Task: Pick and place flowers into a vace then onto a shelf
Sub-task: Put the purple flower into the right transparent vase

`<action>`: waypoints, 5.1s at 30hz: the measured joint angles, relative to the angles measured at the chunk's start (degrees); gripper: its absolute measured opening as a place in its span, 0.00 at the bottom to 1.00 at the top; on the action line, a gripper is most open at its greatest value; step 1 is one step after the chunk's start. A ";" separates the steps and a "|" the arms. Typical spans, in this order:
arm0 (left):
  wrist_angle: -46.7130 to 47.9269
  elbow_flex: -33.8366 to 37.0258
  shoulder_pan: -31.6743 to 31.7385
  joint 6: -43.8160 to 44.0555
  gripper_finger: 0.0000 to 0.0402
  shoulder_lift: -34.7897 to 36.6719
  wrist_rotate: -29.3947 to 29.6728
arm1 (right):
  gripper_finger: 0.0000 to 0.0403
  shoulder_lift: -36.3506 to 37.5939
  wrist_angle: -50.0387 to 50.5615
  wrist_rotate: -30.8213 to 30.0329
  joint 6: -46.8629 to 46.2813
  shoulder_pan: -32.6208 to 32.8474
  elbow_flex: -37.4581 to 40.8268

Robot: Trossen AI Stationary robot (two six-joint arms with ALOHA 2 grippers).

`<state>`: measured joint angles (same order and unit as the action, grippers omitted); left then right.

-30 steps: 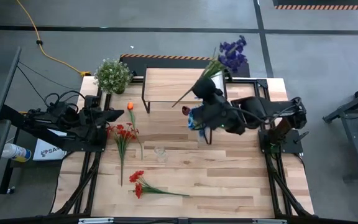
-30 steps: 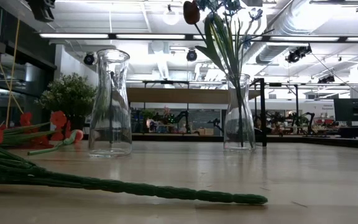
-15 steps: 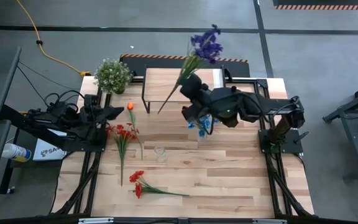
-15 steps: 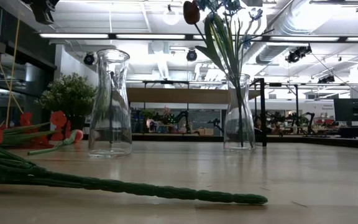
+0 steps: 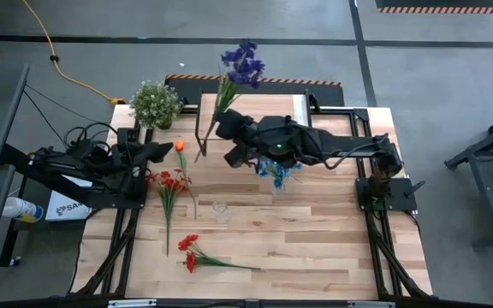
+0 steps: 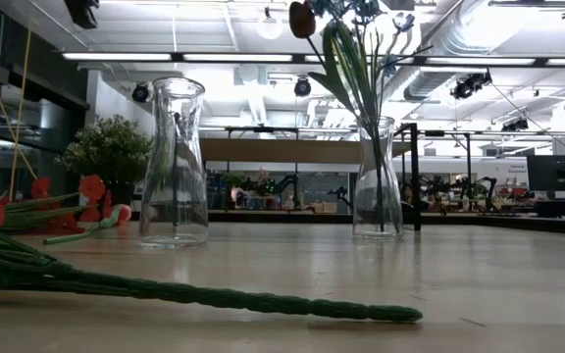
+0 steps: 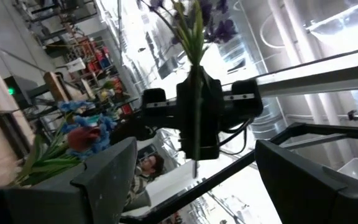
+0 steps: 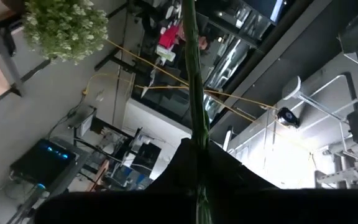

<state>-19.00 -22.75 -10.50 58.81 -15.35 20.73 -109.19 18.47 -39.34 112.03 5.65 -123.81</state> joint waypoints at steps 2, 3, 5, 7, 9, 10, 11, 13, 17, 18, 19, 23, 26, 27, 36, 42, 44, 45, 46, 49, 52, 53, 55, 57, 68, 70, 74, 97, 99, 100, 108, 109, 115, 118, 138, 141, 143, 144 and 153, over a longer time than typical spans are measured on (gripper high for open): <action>-0.99 -0.35 0.00 -0.02 0.89 -1.76 -0.02 | 0.00 -0.86 -1.15 0.96 0.66 -0.27 0.00; -0.99 -1.03 -0.02 -0.02 0.89 -2.96 0.00 | 0.00 -1.25 -1.25 1.46 0.80 -0.39 0.00; -0.99 -2.89 0.00 -0.21 0.89 -5.58 0.00 | 0.00 -1.72 -1.19 2.54 0.96 -0.46 0.00; -0.85 -5.24 -0.01 -0.97 0.89 -8.30 -0.02 | 0.00 -2.02 -1.21 3.19 1.00 -0.46 0.00; -0.56 -7.96 -0.01 -1.91 0.89 -11.44 -0.04 | 0.00 -2.14 -1.23 3.63 1.02 -0.46 0.00; -0.29 -9.23 -0.02 -2.21 0.89 -12.93 -0.12 | 0.00 -2.18 -1.21 3.81 1.07 -0.46 0.00; 0.11 -10.64 0.00 -2.79 0.89 -14.34 -0.66 | 0.00 -2.19 -1.19 3.93 1.13 -0.46 0.00; 1.60 -13.51 0.00 -3.12 0.89 -17.27 -1.68 | 0.00 -2.18 -1.24 4.31 1.18 -0.38 0.00; 7.74 -18.94 0.00 -3.16 0.89 -22.28 -2.09 | 0.00 -2.19 -1.19 4.60 1.18 0.30 0.00; 9.38 -20.10 0.00 -3.09 0.89 -23.25 -2.10 | 0.00 -2.19 -1.19 4.83 1.19 0.52 0.00; 10.69 -21.17 0.00 -3.10 0.89 -24.07 -2.10 | 0.00 -2.18 -1.19 4.98 1.20 0.77 0.00; 13.65 -24.43 0.00 -3.09 0.89 -26.20 -2.09 | 0.00 -2.18 -1.14 4.95 1.14 1.62 0.00; 15.00 -25.56 0.00 -3.07 0.89 -27.39 -2.74 | 0.00 -2.19 -0.90 4.96 1.13 2.22 0.00; 15.36 -25.67 0.00 -3.06 0.89 -27.75 -3.45 | 0.00 -2.18 -0.80 5.04 1.13 2.41 0.00; 16.10 -25.74 0.00 -1.52 0.89 -29.99 -4.83 | 0.00 -2.18 -0.71 5.27 0.98 4.31 0.00; 16.03 -25.74 0.00 -1.44 0.89 -30.05 -4.92 | 0.00 -2.18 -0.25 4.77 0.94 5.07 0.00; 16.01 -25.74 0.00 -1.33 0.89 -30.05 -5.17 | 0.00 -2.18 -0.26 4.74 0.75 5.07 0.00; 16.05 -25.74 0.00 -1.31 0.89 -30.05 -5.45 | 0.00 -2.18 -0.27 4.76 0.74 5.07 0.00; 16.07 -25.74 0.00 -1.32 0.89 -30.07 -5.60 | 0.00 -2.20 -0.26 4.84 0.74 5.14 0.00; 15.84 -25.76 0.00 -1.31 0.89 -30.61 -6.29 | 0.00 -2.18 -0.12 5.29 0.74 5.28 0.00; 15.91 -25.76 0.00 -1.31 0.88 -30.66 -7.06 | 0.00 -2.18 0.28 5.44 0.68 5.39 0.00; 15.84 -25.76 0.00 -1.31 0.86 -30.66 -7.10 | 0.00 -2.18 0.55 5.44 0.51 5.39 0.00; 15.75 -25.76 0.00 -1.36 0.82 -30.66 -7.11 | 0.00 -2.18 0.91 5.41 0.39 5.39 0.00; 15.71 -25.76 0.00 -1.36 0.76 -30.66 -7.11 | 0.00 -2.18 1.12 5.43 0.30 5.39 0.00; 15.34 -25.78 0.00 -1.42 0.44 -30.64 -7.15 | 0.00 -2.20 1.96 5.21 -0.05 5.33 0.09; 15.31 -25.78 0.00 -1.51 0.40 -30.62 -7.17 | 0.00 -2.20 2.13 5.24 -0.07 5.33 0.09; 15.07 -25.78 0.00 -1.70 0.32 -30.62 -7.21 | 0.00 -2.20 2.17 5.23 -0.07 5.33 0.09; 13.84 -25.65 0.04 -4.57 0.20 -30.71 -9.32 | 0.00 -5.04 0.72 6.17 -0.22 5.31 -0.07; 14.05 -25.65 0.04 -4.57 0.20 -30.71 -9.42 | 0.00 -5.11 0.75 6.16 -0.19 5.24 -0.07; 14.00 -25.65 0.04 -4.57 0.20 -30.71 -9.48 | 0.00 -5.12 0.54 6.06 -0.18 5.19 -0.07; 15.01 -25.69 0.06 -5.83 0.10 -30.60 -10.99 | 0.00 -5.15 -0.49 5.37 -0.38 5.30 0.00; 15.01 -25.73 0.07 -6.21 0.10 -30.61 -11.32 | 0.00 -5.15 -0.51 5.34 -0.47 5.34 0.00; 15.44 -25.74 0.07 -7.54 0.10 -30.61 -11.47 | 0.02 -5.15 -0.58 5.17 -1.01 5.33 0.00; 15.52 -25.74 0.07 -8.02 0.10 -30.63 -11.23 | 0.07 -5.15 -0.61 4.30 -1.78 5.33 0.04; 15.97 -25.74 0.04 -12.58 0.10 -30.49 -7.67 | 0.30 -5.11 -0.78 -10.99 -15.40 12.54 0.07; 15.95 -25.74 0.04 -13.62 0.10 -30.49 -6.45 | 0.30 -5.11 -0.78 -10.99 -19.27 14.41 0.07; 15.93 -25.74 0.04 -14.02 0.10 -30.49 -5.22 | 0.30 -5.09 -0.78 -11.36 -21.29 15.63 0.07; 15.88 -25.74 0.04 -14.41 0.10 -30.49 -4.90 | 0.30 -5.09 -0.78 -11.57 -22.20 16.17 0.07; 13.71 -25.74 0.04 -17.06 0.10 -30.47 -3.56 | 0.29 -5.08 -1.43 -12.85 -33.06 20.86 0.07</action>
<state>-5.29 -48.49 -10.46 41.74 -45.82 17.17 -114.27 17.04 -52.19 78.97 26.51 -123.74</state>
